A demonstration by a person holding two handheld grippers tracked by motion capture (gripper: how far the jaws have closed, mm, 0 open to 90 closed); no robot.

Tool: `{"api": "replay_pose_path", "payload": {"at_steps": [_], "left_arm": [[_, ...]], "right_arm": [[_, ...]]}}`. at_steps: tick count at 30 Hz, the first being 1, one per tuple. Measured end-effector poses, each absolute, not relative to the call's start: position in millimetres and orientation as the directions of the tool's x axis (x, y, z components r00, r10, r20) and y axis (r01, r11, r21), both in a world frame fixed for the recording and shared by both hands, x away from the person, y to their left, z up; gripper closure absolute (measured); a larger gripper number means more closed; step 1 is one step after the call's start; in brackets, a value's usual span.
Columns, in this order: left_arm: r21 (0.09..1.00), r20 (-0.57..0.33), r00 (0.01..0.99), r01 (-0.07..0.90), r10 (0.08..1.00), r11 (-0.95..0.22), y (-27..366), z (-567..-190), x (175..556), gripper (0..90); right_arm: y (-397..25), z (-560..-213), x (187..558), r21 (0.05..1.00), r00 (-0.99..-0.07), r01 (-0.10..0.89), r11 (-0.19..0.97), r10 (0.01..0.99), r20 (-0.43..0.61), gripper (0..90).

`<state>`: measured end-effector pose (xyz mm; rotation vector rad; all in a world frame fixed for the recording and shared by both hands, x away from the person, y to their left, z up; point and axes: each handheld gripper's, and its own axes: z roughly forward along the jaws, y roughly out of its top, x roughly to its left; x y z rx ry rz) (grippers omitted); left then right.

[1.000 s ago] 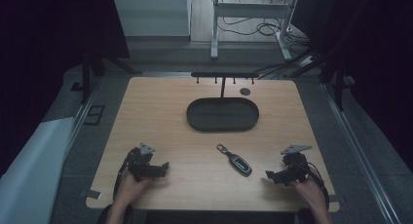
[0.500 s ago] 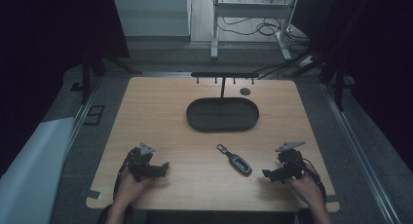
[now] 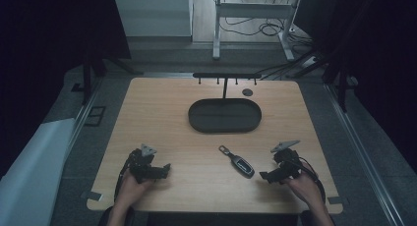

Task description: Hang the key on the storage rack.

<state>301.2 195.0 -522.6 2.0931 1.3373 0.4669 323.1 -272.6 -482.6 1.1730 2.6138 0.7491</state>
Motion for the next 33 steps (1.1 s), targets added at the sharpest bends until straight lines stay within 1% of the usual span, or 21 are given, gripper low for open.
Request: {"api": "replay_pose_path", "payload": {"at_steps": [7,21,25,29,30,33], "left_arm": [[0.655,-0.027,0.43,0.69,0.903,-0.309,195.0,-522.6,301.2,0.0],[0.655,-0.026,0.43,0.69,0.902,-0.309,195.1,-522.6,301.2,0.0],[0.654,-0.026,0.43,0.69,0.902,-0.31,195.1,-522.5,301.2,0.0],[0.654,-0.026,0.43,0.69,0.903,-0.31,195.1,-522.5,301.2,0.0],[0.654,-0.026,0.43,0.691,0.903,-0.31,195.1,-522.5,301.2,0.0],[0.654,-0.027,0.43,0.691,0.902,-0.31,195.1,-522.5,301.2,0.0]], "right_arm": [[-260.5,-480.0,327.8,0.488,-0.688,0.652,0.58,0.723,0.059,0.0],[-227.8,-480.2,337.0,0.386,-0.733,0.636,0.668,0.679,0.033,0.0],[-215.8,-478.3,341.5,0.34,-0.749,0.629,0.699,0.663,0.021,2.1],[-208.9,-476.8,344.3,0.322,-0.755,0.624,0.712,0.655,0.012,3.0],[-203.8,-476.7,346.0,0.299,-0.757,0.626,0.72,0.653,0.011,4.0],[-199.5,-477.3,347.4,0.279,-0.762,0.625,0.729,0.648,0.014,5.6]]}}
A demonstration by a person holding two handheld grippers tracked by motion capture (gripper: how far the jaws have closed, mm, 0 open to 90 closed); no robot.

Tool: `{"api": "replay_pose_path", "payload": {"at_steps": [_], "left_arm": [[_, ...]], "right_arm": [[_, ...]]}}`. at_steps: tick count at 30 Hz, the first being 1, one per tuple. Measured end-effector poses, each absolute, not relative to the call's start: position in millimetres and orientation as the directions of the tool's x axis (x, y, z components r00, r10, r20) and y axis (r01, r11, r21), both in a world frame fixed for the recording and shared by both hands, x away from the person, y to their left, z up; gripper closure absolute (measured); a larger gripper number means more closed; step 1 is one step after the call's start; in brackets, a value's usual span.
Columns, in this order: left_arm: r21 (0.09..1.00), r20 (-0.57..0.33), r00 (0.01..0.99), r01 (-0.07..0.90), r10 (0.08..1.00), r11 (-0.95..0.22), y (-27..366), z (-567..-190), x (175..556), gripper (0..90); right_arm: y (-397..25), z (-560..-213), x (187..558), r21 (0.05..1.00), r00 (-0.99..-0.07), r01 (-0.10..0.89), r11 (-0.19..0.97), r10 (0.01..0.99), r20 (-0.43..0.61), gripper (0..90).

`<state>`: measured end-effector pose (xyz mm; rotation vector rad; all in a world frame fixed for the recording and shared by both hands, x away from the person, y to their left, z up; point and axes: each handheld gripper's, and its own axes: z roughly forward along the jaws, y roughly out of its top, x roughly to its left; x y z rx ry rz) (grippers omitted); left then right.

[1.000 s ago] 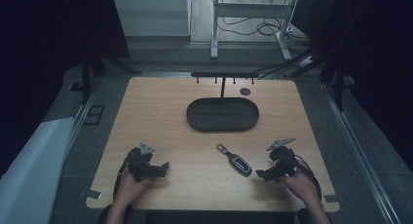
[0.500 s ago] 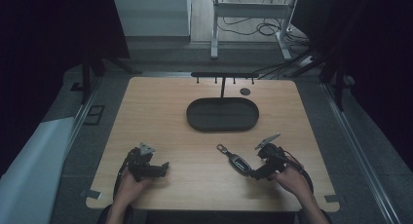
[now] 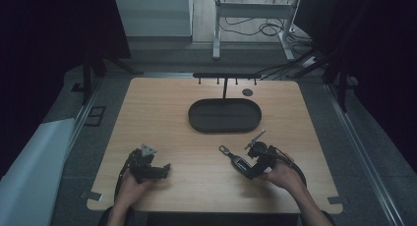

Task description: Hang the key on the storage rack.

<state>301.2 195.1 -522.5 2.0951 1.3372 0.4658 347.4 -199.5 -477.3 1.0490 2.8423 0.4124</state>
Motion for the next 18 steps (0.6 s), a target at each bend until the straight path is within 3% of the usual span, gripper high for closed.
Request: {"api": "replay_pose_path", "payload": {"at_steps": [18], "left_arm": [[0.653,-0.025,0.43,0.691,0.903,-0.311,195.1,-522.4,301.2,0.0]], "right_arm": [[-159.0,-479.2,365.9,0.156,-0.752,0.654,0.74,0.658,0.028,25.7]]}}
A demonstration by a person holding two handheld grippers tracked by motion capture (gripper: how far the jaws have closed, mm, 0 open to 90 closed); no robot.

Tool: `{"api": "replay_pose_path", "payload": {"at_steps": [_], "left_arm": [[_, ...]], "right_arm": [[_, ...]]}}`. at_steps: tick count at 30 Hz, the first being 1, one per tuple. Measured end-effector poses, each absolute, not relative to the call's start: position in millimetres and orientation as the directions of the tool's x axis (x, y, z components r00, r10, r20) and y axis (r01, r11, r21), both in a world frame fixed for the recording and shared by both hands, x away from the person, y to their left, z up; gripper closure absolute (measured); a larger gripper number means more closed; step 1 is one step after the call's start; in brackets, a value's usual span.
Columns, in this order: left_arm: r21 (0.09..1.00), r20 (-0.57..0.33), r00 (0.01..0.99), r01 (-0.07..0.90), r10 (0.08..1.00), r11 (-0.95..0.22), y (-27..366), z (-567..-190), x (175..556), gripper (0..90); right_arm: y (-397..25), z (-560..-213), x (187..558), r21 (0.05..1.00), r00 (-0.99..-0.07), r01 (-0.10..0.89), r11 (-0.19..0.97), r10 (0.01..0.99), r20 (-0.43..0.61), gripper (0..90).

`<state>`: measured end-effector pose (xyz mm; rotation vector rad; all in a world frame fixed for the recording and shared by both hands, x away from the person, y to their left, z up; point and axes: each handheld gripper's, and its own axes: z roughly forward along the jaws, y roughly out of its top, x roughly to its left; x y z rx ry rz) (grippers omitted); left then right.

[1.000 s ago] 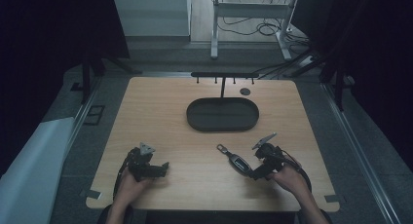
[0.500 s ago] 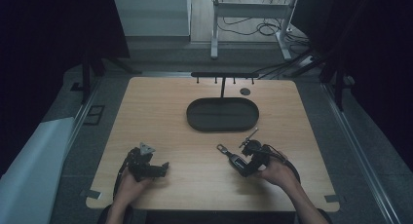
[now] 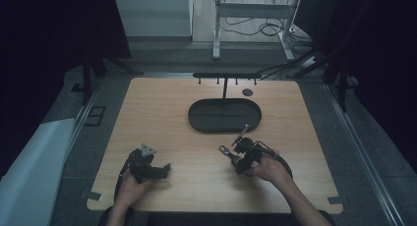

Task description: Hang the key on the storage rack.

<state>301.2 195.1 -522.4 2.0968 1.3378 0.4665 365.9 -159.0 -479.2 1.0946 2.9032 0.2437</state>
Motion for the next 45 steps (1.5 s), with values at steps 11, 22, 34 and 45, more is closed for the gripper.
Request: {"api": "replay_pose_path", "payload": {"at_steps": [11,22,34,45], "left_arm": [[0.654,-0.027,0.43,0.691,0.903,-0.309,195.1,-522.5,301.2,0.0],[0.654,-0.027,0.43,0.691,0.902,-0.31,195.1,-522.5,301.2,0.0],[0.654,-0.027,0.432,0.69,0.901,-0.311,195.3,-522.5,301.2,0.0],[0.655,-0.027,0.432,0.689,0.901,-0.311,195.3,-522.6,301.2,0.0]], "right_arm": [[-141.7,-481.2,376.3,0.072,-0.746,0.664,0.744,0.666,0.008,36.0],[-134.2,-479.1,379.0,0.006,-0.763,0.646,0.763,0.646,0.0,48.3],[-141.9,-464.5,385.1,0.026,-0.78,0.625,0.78,0.624,0.046,48.6],[-146.1,-439.4,390.5,0.058,-0.777,0.63,0.775,0.626,0.063,48.6]]}}
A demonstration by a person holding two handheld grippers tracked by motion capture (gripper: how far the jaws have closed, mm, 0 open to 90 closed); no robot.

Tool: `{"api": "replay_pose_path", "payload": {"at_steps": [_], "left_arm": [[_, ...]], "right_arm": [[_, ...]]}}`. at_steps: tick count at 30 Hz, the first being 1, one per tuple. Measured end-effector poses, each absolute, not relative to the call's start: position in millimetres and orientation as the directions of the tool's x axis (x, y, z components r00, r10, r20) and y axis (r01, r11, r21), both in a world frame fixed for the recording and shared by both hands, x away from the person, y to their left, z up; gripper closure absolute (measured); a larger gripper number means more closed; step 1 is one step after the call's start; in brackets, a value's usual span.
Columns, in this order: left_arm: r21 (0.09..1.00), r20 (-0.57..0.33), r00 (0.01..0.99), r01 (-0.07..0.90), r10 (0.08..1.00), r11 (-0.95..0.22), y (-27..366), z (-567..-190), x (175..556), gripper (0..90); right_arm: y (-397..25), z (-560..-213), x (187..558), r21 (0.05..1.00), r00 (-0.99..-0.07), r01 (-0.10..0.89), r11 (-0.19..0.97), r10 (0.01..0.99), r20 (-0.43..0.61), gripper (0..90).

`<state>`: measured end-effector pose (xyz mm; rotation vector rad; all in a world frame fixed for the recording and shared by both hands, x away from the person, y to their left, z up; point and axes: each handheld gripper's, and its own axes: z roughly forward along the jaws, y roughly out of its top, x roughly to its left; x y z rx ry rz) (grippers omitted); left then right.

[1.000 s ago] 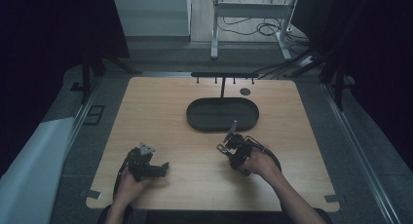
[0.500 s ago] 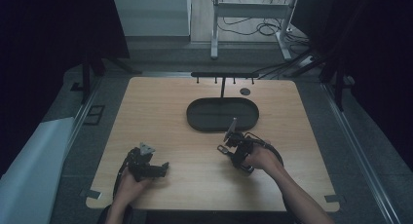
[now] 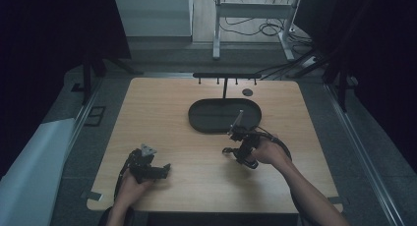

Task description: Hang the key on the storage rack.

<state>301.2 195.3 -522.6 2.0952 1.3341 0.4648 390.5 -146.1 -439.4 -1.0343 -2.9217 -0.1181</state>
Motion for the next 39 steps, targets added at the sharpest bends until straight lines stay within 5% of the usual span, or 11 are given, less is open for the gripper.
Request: {"api": "replay_pose_path", "payload": {"at_steps": [39], "left_arm": [[0.654,-0.026,0.433,0.689,0.901,-0.312,195.4,-522.5,301.4,0.0]], "right_arm": [[-183.6,-356.8,441.5,0.088,-0.69,0.723,0.685,0.718,0.086,48.6]]}}
